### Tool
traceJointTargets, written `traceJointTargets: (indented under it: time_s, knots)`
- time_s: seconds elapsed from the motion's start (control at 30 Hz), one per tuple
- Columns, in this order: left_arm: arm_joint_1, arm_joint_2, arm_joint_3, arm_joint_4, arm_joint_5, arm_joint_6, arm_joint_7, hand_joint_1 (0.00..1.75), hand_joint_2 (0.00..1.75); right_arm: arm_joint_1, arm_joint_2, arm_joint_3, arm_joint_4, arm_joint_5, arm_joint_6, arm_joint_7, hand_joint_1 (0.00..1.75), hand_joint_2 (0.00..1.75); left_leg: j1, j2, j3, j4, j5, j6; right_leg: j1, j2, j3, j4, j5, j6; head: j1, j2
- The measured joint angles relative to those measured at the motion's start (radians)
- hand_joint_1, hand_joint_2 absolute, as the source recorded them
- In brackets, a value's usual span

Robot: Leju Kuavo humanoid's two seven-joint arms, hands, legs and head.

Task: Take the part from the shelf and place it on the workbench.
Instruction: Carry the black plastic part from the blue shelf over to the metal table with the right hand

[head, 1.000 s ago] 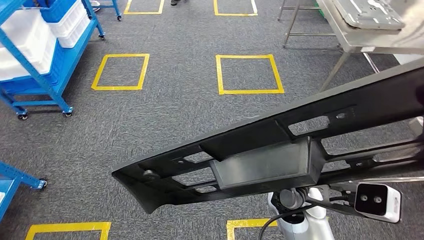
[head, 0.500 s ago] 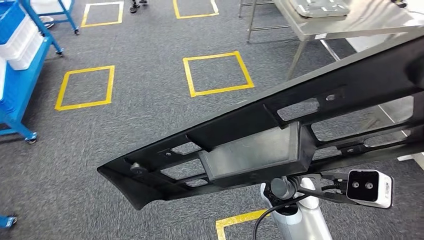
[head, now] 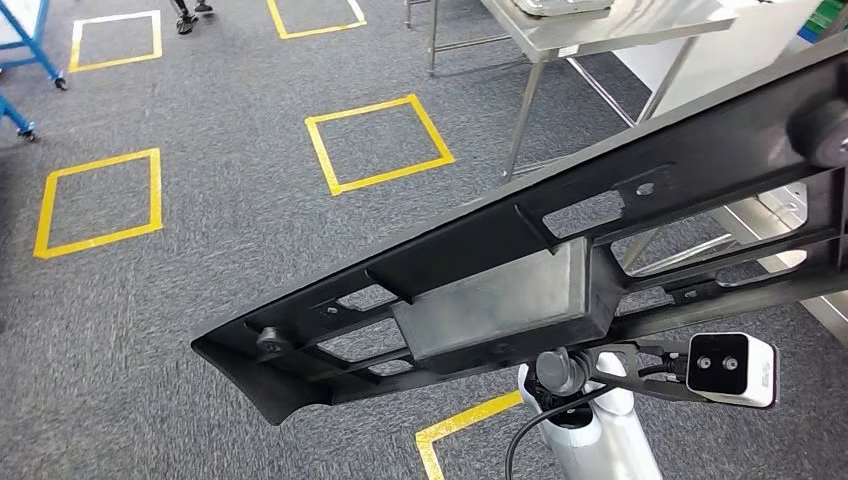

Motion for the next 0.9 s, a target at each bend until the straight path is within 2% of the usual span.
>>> traceJointTargets:
  time_s: [0.03, 0.07, 0.1, 0.13, 0.2, 0.23, 0.27, 0.3, 0.33, 0.37, 0.4, 0.43, 0.5, 0.53, 0.57, 0.63, 0.67, 0.7, 0.77, 0.8, 0.83, 0.87, 0.9]
  knots:
    - [0.000, 0.000, 0.000, 0.000, -0.001, 0.001, 0.000, 0.00, 1.75, 0.000, 0.000, 0.000, 0.000, 0.002, -0.002, 0.000, 1.75, 1.75, -0.001, 0.009, 0.003, 0.000, -0.002, -0.005, 0.005, -0.011, 0.018, -0.035, 0.007, -0.006, 0.000, 0.000]
    - [-0.001, 0.000, 0.000, 0.000, -0.001, 0.002, -0.001, 0.00, 1.75, 0.000, 0.000, -0.001, 0.000, 0.005, -0.004, 0.000, 1.75, 1.75, -0.001, 0.017, 0.005, -0.001, -0.004, -0.011, 0.009, -0.011, 0.019, -0.043, 0.004, -0.010, 0.000, 0.000]
    - [-0.002, 0.000, 0.000, 0.000, -0.001, 0.003, -0.001, 0.00, 1.75, -0.001, 0.000, -0.001, 0.000, 0.008, -0.005, 0.000, 1.75, 1.75, -0.002, 0.027, 0.008, -0.002, -0.005, -0.016, 0.009, 0.001, 0.017, -0.046, 0.007, -0.014, 0.000, 0.000]
    - [-0.004, 0.000, 0.000, 0.000, -0.001, 0.003, -0.001, 0.00, 1.75, 0.000, 0.000, -0.001, 0.000, 0.011, -0.006, 0.000, 1.75, 1.75, 0.000, 0.025, 0.010, -0.001, -0.009, -0.022, 0.007, 0.013, 0.019, -0.050, 0.009, -0.019, 0.000, 0.000]
    - [-0.005, 0.000, 0.000, 0.000, -0.001, 0.003, -0.002, 0.00, 1.75, 0.000, 0.001, -0.002, -0.002, 0.013, -0.005, 0.000, 1.75, 1.75, 0.003, -0.015, -0.006, 0.045, -0.041, -0.031, -0.001, 0.034, 0.024, -0.059, 0.015, -0.030, 0.000, 0.000]
    - [-0.004, 0.000, 0.000, 0.000, -0.001, 0.002, -0.002, 0.00, 1.75, 0.000, 0.002, -0.002, -0.002, 0.013, -0.005, 0.000, 1.75, 1.75, 0.005, -0.045, -0.030, 0.099, -0.071, -0.034, -0.004, 0.044, 0.027, -0.062, 0.017, -0.034, 0.000, 0.000]
    - [-0.002, 0.000, 0.000, 0.000, -0.001, 0.002, -0.002, 0.00, 1.75, -0.001, 0.003, -0.001, -0.002, 0.013, -0.006, 0.000, 1.75, 1.75, 0.006, -0.065, -0.063, 0.169, -0.105, -0.036, -0.004, 0.055, 0.027, -0.062, 0.017, -0.036, 0.000, 0.000]
    - [0.000, 0.000, 0.000, 0.000, -0.001, 0.002, -0.002, 0.00, 1.75, -0.001, 0.004, -0.001, -0.002, 0.013, -0.006, 0.000, 1.75, 1.75, 0.006, -0.073, -0.099, 0.239, -0.132, -0.038, -0.003, 0.068, 0.027, -0.061, 0.017, -0.038, 0.000, 0.000]
    - [0.002, 0.000, 0.000, 0.000, -0.001, 0.002, -0.002, 0.00, 1.75, 0.000, 0.004, -0.001, -0.001, 0.014, -0.007, 0.000, 1.75, 1.75, 0.007, -0.077, -0.125, 0.286, -0.142, -0.039, -0.003, 0.083, 0.028, -0.060, 0.017, -0.038, 0.000, 0.000]
    - [0.003, 0.000, 0.000, 0.000, -0.001, 0.001, -0.002, 0.00, 1.75, 0.000, 0.004, -0.001, -0.001, 0.014, -0.008, 0.000, 1.75, 1.75, 0.007, -0.078, -0.135, 0.295, -0.130, -0.039, -0.003, 0.097, 0.028, -0.059, 0.016, -0.037, 0.000, 0.000]
    - [0.003, 0.001, 0.000, 0.000, -0.001, 0.001, -0.002, 0.00, 1.75, 0.000, 0.004, -0.001, -0.001, 0.014, -0.009, 0.000, 1.75, 1.75, 0.008, -0.080, -0.124, 0.262, -0.100, -0.038, -0.004, 0.112, 0.030, -0.058, 0.016, -0.036, 0.000, 0.000]
    - [0.002, 0.002, 0.000, 0.000, 0.000, 0.000, -0.003, 0.00, 1.75, 0.000, 0.005, -0.001, -0.001, 0.014, -0.009, 0.000, 1.75, 1.75, 0.009, -0.089, -0.096, 0.196, -0.057, -0.037, -0.005, 0.126, 0.032, -0.056, 0.014, -0.034, 0.000, 0.000]
    - [0.000, 0.004, 0.000, 0.000, 0.002, -0.002, -0.004, 0.00, 1.75, -0.001, 0.008, 0.000, -0.001, 0.014, -0.009, 0.000, 1.75, 1.75, 0.014, -0.131, -0.038, 0.061, 0.000, -0.033, -0.005, 0.150, 0.032, -0.051, 0.011, -0.026, 0.000, 0.000]
    - [0.000, 0.004, 0.000, 0.000, 0.003, -0.003, -0.005, 0.00, 1.75, -0.002, 0.010, 0.001, -0.001, 0.014, -0.009, 0.001, 1.75, 1.75, 0.015, -0.147, -0.022, 0.023, 0.010, -0.030, -0.005, 0.161, 0.028, -0.048, 0.011, -0.021, 0.000, 0.000]
    - [-0.001, 0.004, 0.000, 0.000, 0.004, -0.003, -0.005, 0.00, 1.75, -0.002, 0.011, 0.002, -0.001, 0.014, -0.009, 0.002, 1.75, 1.75, 0.014, -0.155, -0.017, 0.010, 0.009, -0.026, -0.006, 0.171, 0.024, -0.048, 0.012, -0.014, 0.000, 0.000]
    - [-0.003, 0.004, 0.000, 0.000, 0.005, -0.004, -0.006, 0.00, 1.75, -0.002, 0.013, 0.003, -0.001, 0.013, -0.009, 0.003, 1.75, 1.75, 0.012, -0.136, -0.015, 0.004, 0.013, -0.014, -0.011, 0.186, 0.017, -0.049, 0.015, -0.001, 0.000, 0.000]
    - [-0.004, 0.004, 0.000, 0.000, 0.006, -0.004, -0.006, 0.00, 1.75, -0.002, 0.013, 0.004, -0.001, 0.013, -0.009, 0.003, 1.75, 1.75, 0.013, -0.126, -0.014, 0.000, 0.015, -0.006, -0.010, 0.173, 0.012, -0.040, 0.009, 0.004, 0.000, 0.000]
    - [-0.004, 0.004, 0.000, 0.000, 0.007, -0.004, -0.006, 0.00, 1.75, -0.004, 0.013, 0.004, -0.001, 0.012, -0.009, 0.003, 1.75, 1.75, 0.014, -0.114, -0.013, -0.004, 0.018, 0.001, -0.008, 0.148, -0.001, -0.014, -0.007, 0.007, 0.000, 0.000]
    - [-0.002, 0.004, 0.000, 0.000, 0.008, -0.004, -0.007, 0.00, 1.75, -0.006, 0.014, 0.005, -0.001, 0.008, -0.009, 0.003, 1.75, 1.75, 0.011, -0.089, -0.012, -0.008, 0.018, 0.010, -0.006, 0.086, -0.058, 0.102, -0.067, 0.011, 0.000, 0.000]
    - [-0.001, 0.004, 0.000, 0.000, 0.008, -0.003, -0.008, 0.00, 1.75, -0.007, 0.014, 0.006, 0.000, 0.007, -0.008, 0.003, 1.75, 1.75, 0.009, -0.075, -0.012, -0.008, 0.017, 0.013, -0.008, 0.069, -0.094, 0.173, -0.097, 0.012, 0.000, 0.000]
    - [0.001, 0.005, 0.000, 0.000, 0.008, -0.003, -0.008, 0.00, 1.75, -0.006, 0.015, 0.006, 0.001, 0.006, -0.008, 0.003, 1.75, 1.75, 0.007, -0.062, -0.013, -0.007, 0.016, 0.013, -0.009, 0.062, -0.122, 0.227, -0.113, 0.013, 0.000, 0.000]
    - [0.002, 0.004, 0.000, 0.000, 0.007, -0.003, -0.008, 0.00, 1.75, -0.005, 0.015, 0.006, 0.001, 0.006, -0.009, 0.003, 1.75, 1.75, 0.006, -0.048, -0.012, -0.007, 0.015, 0.013, -0.011, 0.058, -0.133, 0.247, -0.111, 0.014, 0.000, 0.000]
    - [0.001, 0.004, 0.000, 0.000, 0.006, -0.003, -0.008, 0.00, 1.75, -0.005, 0.015, 0.006, 0.002, 0.006, -0.009, 0.003, 1.75, 1.75, 0.005, -0.036, -0.011, -0.007, 0.013, 0.012, -0.011, 0.054, -0.119, 0.222, -0.090, 0.013, 0.000, 0.000]
